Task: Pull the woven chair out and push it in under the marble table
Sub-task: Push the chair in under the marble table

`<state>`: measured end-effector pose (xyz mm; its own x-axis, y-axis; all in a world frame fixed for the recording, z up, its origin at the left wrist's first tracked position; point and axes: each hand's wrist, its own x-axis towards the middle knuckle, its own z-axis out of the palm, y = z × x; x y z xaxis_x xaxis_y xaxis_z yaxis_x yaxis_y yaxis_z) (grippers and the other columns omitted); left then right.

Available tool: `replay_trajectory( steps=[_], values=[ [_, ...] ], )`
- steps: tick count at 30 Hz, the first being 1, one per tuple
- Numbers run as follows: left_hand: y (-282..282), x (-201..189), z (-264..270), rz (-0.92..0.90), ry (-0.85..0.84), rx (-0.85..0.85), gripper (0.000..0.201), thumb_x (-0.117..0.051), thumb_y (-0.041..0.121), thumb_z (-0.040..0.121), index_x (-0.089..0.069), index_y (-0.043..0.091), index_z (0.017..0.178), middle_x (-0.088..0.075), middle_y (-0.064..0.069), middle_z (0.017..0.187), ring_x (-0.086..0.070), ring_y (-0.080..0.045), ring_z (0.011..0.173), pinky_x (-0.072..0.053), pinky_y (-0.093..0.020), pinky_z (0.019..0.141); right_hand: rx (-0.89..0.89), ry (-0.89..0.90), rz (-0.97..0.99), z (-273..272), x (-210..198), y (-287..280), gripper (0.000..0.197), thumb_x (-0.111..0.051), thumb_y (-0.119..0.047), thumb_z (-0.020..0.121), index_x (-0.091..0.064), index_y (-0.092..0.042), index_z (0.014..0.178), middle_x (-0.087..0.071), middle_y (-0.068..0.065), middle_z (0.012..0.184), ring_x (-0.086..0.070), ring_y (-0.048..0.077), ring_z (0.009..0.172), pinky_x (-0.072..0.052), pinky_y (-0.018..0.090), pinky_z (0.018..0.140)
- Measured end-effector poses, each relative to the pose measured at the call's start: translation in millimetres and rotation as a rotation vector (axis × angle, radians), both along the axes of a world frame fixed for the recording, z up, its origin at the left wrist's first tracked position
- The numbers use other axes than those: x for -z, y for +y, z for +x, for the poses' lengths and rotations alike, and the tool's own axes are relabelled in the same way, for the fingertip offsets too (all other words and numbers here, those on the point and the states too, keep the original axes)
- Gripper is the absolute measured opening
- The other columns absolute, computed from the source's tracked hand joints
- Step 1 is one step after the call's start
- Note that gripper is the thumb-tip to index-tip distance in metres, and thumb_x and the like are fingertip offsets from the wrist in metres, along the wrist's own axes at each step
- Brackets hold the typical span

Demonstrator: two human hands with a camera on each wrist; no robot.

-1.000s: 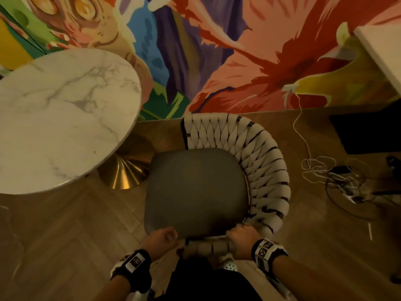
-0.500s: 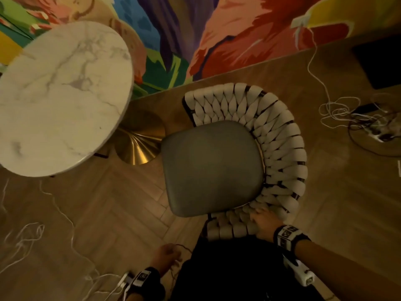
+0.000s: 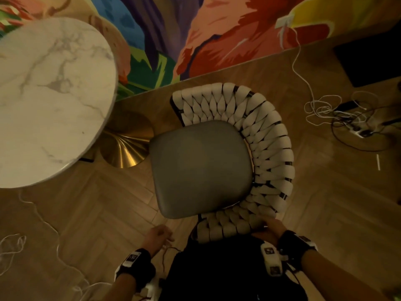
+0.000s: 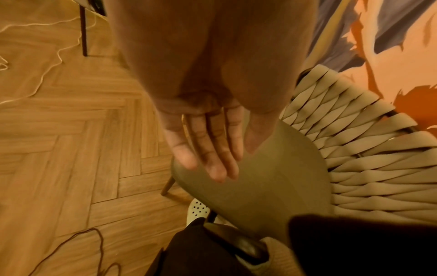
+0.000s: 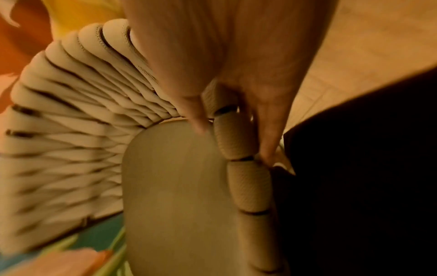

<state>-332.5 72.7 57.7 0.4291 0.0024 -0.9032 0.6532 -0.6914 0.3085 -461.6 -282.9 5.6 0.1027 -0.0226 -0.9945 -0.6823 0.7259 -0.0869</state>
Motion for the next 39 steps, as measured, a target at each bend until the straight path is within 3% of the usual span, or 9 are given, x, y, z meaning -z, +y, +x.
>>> replay_trajectory(
  steps=[4,11,13,17,19,24,28,32,39],
  values=[
    [8,0,7,-0.017,-0.024,-0.047,0.021,-0.050,0.001,0.093,-0.057,0.007,0.074,-0.067,-0.006,0.065,-0.057,-0.013,0.046,-0.043,-0.017,0.041,0.106,-0.014,-0.083,19,2,22,0.034,-0.054,-0.008,0.094,-0.049,-0.001,0.127,-0.051,0.021,0.123,-0.055,0.043,0.099,-0.058,0.043,0.050],
    [51,-3,35,0.048,0.149,-0.140,0.021,-0.048,0.003,0.094,-0.057,0.005,0.075,-0.065,-0.009,0.061,-0.058,-0.012,0.037,-0.039,-0.018,0.037,0.099,0.018,-0.156,64,-4,31,0.040,-0.050,-0.004,0.095,-0.043,0.002,0.134,-0.048,0.025,0.137,-0.056,0.043,0.103,-0.051,0.050,0.071],
    [66,-1,55,0.055,0.135,-0.137,0.019,-0.050,0.006,0.094,-0.058,0.004,0.076,-0.067,-0.006,0.058,-0.059,-0.016,0.043,-0.040,-0.021,0.044,0.044,0.018,-0.192,83,-7,30,0.040,-0.048,-0.001,0.095,-0.041,0.008,0.133,-0.045,0.031,0.138,-0.059,0.037,0.087,-0.054,0.046,0.067],
    [83,0,98,0.047,0.095,-0.117,0.020,-0.051,0.007,0.094,-0.060,0.005,0.075,-0.068,-0.009,0.063,-0.059,-0.020,0.050,-0.041,-0.023,0.048,0.132,-0.005,-0.174,124,-8,34,0.037,-0.048,-0.002,0.095,-0.045,0.001,0.132,-0.048,0.026,0.133,-0.055,0.047,0.097,-0.057,0.047,0.045],
    [85,-2,118,0.037,0.051,-0.105,0.020,-0.050,0.007,0.093,-0.061,0.006,0.077,-0.068,-0.010,0.069,-0.060,-0.020,0.053,-0.042,-0.023,0.049,0.126,-0.002,-0.163,148,-11,38,0.029,-0.047,-0.004,0.096,-0.048,-0.003,0.125,-0.050,0.022,0.122,-0.055,0.043,0.085,-0.053,0.043,0.036],
    [94,-3,161,0.005,0.007,-0.130,0.022,-0.048,0.005,0.094,-0.061,0.009,0.077,-0.068,-0.010,0.072,-0.060,-0.020,0.054,-0.042,-0.023,0.049,-0.017,0.023,-0.216,207,-12,35,0.043,-0.048,-0.009,0.096,-0.038,-0.006,0.137,-0.050,0.020,0.115,-0.057,0.038,0.075,-0.052,0.040,0.052],
    [100,-2,176,-0.004,-0.005,-0.175,0.019,-0.050,0.003,0.092,-0.061,0.007,0.078,-0.068,-0.009,0.067,-0.059,-0.013,0.044,-0.040,-0.020,0.045,-0.077,-0.059,-0.247,257,-28,27,0.016,-0.047,-0.013,0.095,-0.045,-0.007,0.110,-0.044,0.014,0.082,-0.039,0.026,0.057,-0.043,0.025,0.038],
    [109,-5,180,-0.003,0.041,-0.229,0.017,-0.050,0.007,0.094,-0.062,0.005,0.083,-0.068,-0.011,0.072,-0.059,-0.017,0.050,-0.042,-0.021,0.047,-0.140,-0.099,-0.263,299,-33,15,0.007,-0.048,-0.015,0.092,-0.049,-0.011,0.087,-0.050,0.013,0.067,-0.045,0.026,0.050,-0.043,0.032,0.044],
    [129,-4,166,0.053,0.126,-0.345,0.019,-0.052,0.010,0.094,-0.064,-0.001,0.084,-0.069,-0.012,0.063,-0.060,-0.020,0.047,-0.041,-0.022,0.046,-0.245,-0.137,-0.259,364,-20,-11,0.010,-0.058,-0.018,0.082,-0.049,-0.016,0.087,-0.051,0.011,0.064,-0.045,0.022,0.035,-0.044,0.030,0.041]
  ],
)
